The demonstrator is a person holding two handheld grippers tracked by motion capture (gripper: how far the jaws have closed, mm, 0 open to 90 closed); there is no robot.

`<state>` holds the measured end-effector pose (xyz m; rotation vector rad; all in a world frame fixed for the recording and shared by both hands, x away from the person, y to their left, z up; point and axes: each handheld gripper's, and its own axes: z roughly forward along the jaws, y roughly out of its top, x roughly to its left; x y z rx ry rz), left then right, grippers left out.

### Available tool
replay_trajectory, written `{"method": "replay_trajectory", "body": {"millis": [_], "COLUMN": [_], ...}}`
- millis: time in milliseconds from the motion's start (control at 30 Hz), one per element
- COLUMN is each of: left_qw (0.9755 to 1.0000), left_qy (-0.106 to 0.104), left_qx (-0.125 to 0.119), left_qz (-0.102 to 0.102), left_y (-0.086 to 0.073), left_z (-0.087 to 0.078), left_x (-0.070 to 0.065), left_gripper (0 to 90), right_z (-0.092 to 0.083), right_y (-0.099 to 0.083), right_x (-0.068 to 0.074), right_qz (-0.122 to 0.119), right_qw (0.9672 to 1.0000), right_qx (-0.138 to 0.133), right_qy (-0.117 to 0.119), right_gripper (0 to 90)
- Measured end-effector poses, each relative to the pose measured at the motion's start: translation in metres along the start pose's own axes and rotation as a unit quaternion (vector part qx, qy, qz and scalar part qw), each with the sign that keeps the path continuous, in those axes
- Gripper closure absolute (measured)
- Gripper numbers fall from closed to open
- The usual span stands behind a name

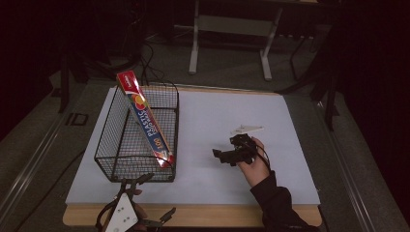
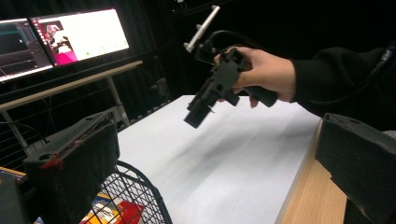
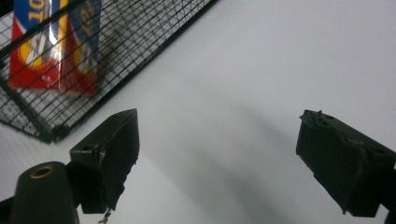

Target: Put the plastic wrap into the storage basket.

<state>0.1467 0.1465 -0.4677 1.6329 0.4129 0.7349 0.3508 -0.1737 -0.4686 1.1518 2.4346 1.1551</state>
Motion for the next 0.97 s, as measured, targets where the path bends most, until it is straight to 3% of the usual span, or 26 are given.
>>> {"method": "replay_trajectory", "body": {"millis": [533,767,967], "left_qw": [1.0000,1.0000,1.0000], "left_qy": [-0.001,-0.002,-0.004], "left_qx": [0.001,-0.001,0.001], "left_qz": [0.001,-0.002,-0.005], "left_y": [0.000,0.000,-0.001], "left_z": [0.000,0.000,-0.001], "left_x": [0.000,0.000,0.001], "left_gripper": [0.2,0.2,0.2], "right_z": [-0.025,-0.023,-0.018], "right_y": [-0.028,-0.034,-0.037], "right_x": [-0.006,-0.009,-0.008], "right_qz": [0.000,-0.002,-0.010], "right_qw": [0.9999,0.9996,0.9995], "right_qx": [-0.007,-0.016,-0.008], "right_qy": [-0.011,-0.025,-0.029], "right_gripper": [13.5,13.7,13.7]}}
